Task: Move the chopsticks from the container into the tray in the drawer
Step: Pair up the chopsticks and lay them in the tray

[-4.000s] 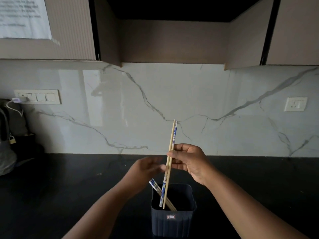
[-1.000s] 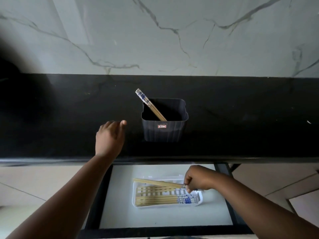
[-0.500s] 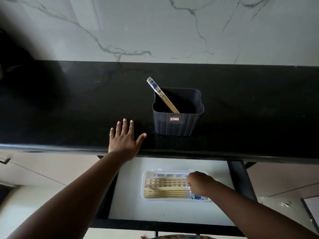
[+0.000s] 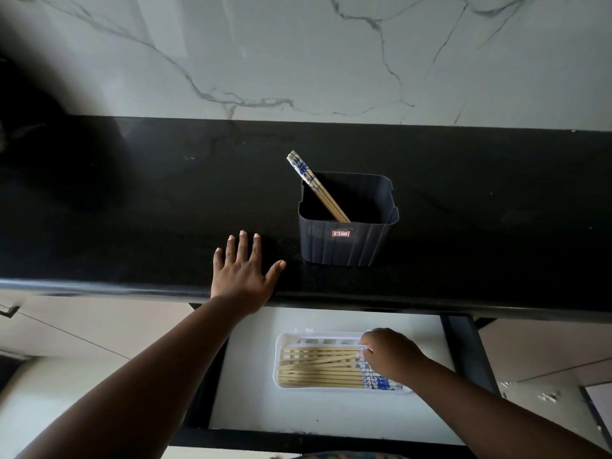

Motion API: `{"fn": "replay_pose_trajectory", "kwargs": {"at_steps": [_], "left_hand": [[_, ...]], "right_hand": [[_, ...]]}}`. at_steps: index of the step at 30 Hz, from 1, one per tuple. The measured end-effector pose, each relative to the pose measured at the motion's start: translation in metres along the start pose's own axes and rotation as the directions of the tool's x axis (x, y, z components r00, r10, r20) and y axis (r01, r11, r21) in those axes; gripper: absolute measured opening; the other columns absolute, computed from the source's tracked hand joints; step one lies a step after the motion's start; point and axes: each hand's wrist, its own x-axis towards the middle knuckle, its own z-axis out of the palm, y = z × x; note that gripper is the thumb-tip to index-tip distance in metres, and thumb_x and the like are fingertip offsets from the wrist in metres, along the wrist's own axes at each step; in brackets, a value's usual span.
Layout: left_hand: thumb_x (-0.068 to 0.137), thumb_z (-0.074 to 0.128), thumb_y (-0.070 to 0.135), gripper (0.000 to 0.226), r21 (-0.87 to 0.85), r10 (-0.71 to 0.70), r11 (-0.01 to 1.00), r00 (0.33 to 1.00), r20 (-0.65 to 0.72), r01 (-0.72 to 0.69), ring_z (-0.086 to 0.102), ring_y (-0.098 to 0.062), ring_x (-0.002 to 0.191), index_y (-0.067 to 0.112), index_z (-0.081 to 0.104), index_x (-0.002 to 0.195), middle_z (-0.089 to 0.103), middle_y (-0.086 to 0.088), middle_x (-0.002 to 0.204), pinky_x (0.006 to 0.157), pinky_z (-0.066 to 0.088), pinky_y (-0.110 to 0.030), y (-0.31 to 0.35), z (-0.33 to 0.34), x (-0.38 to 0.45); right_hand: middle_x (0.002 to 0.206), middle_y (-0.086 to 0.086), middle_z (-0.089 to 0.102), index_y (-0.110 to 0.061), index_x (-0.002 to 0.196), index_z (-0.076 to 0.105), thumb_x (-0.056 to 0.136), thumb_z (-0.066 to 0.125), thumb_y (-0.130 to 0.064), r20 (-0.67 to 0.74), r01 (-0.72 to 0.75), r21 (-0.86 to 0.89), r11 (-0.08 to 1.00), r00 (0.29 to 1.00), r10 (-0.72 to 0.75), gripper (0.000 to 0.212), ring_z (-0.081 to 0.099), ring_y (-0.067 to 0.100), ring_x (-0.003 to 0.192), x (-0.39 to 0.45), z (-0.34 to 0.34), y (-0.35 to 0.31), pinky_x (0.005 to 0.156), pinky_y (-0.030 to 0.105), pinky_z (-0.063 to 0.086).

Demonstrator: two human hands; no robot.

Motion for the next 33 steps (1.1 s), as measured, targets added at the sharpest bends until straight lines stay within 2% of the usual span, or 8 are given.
{"fn": "replay_pose_trajectory", "kwargs": {"at_steps": [5,8,13,16,20,22,25,33], "left_hand": [[0.088,0.006,0.071,0.086,0.006,0.013,1.000,1.000,-0.003,-0.013,-0.008,-0.028,0.149,0.017,0.002,0.154,-0.001,-0.011,0.163,0.120,-0.005,-0.046,-0.001,0.003,-0.001],[0.085,-0.003,0.069,0.088,0.077,0.132,0.989,0.991,-0.033,-0.129,-0.009,-0.026,0.149,0.014,0.001,0.154,-0.002,-0.011,0.163,0.119,-0.009,-0.043,-0.004,-0.003,0.000],[0.080,-0.002,0.068,0.094,0.106,0.330,0.940,0.943,-0.033,-0.325,-0.004,-0.025,0.149,0.012,0.008,0.154,0.001,-0.006,0.162,0.115,-0.016,-0.033,-0.014,-0.008,0.004],[0.088,0.018,0.064,0.084,0.065,0.354,0.934,0.934,-0.038,-0.351,0.025,-0.030,0.144,0.007,0.035,0.147,0.029,-0.011,0.155,0.112,-0.013,-0.028,-0.009,-0.018,-0.001],[0.090,0.015,0.070,0.085,0.081,0.362,0.931,0.930,-0.058,-0.357,-0.013,-0.023,0.146,0.015,0.004,0.153,-0.010,0.001,0.157,0.105,-0.027,-0.022,-0.016,-0.009,0.003],[0.090,0.025,0.067,0.081,0.086,0.385,0.922,0.917,-0.108,-0.377,0.015,-0.025,0.147,0.012,0.029,0.150,0.016,-0.006,0.158,0.109,-0.017,-0.023,-0.015,-0.015,0.001],[0.082,0.036,0.067,0.073,0.117,0.352,0.928,0.935,0.030,-0.353,0.063,-0.019,0.116,0.014,0.071,0.118,0.066,-0.005,0.126,0.108,0.006,-0.029,-0.011,-0.027,-0.001],[0.078,0.038,0.072,0.070,0.211,0.383,0.896,0.921,0.074,-0.389,0.066,-0.012,0.109,0.023,0.074,0.113,0.070,0.004,0.120,0.106,0.008,-0.029,-0.015,-0.026,-0.001]], "right_hand": [[0.083,-0.002,0.068,-0.020,0.076,0.065,0.087,0.052,-0.025,0.012,0.073,0.211,0.975,0.997,-0.077,0.018,0.065,0.017,0.084,-0.012,-0.059,-0.031,0.072,0.028,0.049],[0.082,-0.005,0.074,-0.025,0.084,0.072,0.084,0.062,-0.034,0.048,0.169,0.360,0.917,0.979,-0.200,0.014,0.066,-0.001,0.068,-0.029,-0.110,-0.061,0.064,0.020,0.054],[0.070,-0.009,0.073,-0.031,0.077,0.073,0.071,0.064,-0.043,-0.221,0.374,0.579,0.725,0.927,-0.302,0.016,0.064,-0.002,0.059,-0.047,-0.194,-0.100,0.060,0.016,0.052],[0.064,-0.013,0.071,-0.028,0.073,0.074,0.079,0.069,-0.029,-0.475,0.407,0.506,0.760,0.867,-0.147,0.007,0.064,-0.003,0.058,-0.030,-0.235,-0.104,0.063,0.018,0.050],[0.075,-0.012,0.071,-0.026,0.077,0.071,0.081,0.067,-0.028,-0.520,0.183,0.267,0.946,0.854,-0.018,0.006,0.066,0.006,0.076,0.007,-0.251,-0.110,0.079,0.027,0.048],[0.087,-0.006,0.071,-0.022,0.086,0.068,0.082,0.067,-0.032,-0.493,0.055,0.188,0.981,0.869,0.046,0.012,0.066,0.017,0.086,0.022,-0.246,-0.117,0.079,0.029,0.047],[0.099,0.004,0.068,-0.017,0.093,0.062,0.086,0.061,-0.029,-0.497,-0.047,0.108,0.993,0.863,0.095,0.015,0.065,0.027,0.093,0.038,-0.239,-0.127,0.066,0.029,0.043],[0.105,0.006,0.069,-0.015,0.107,0.065,0.092,0.054,-0.012,-0.482,-0.197,-0.072,0.978,0.865,0.139,0.019,0.067,0.027,0.096,0.058,-0.244,-0.152,0.061,0.031,0.043]]}}
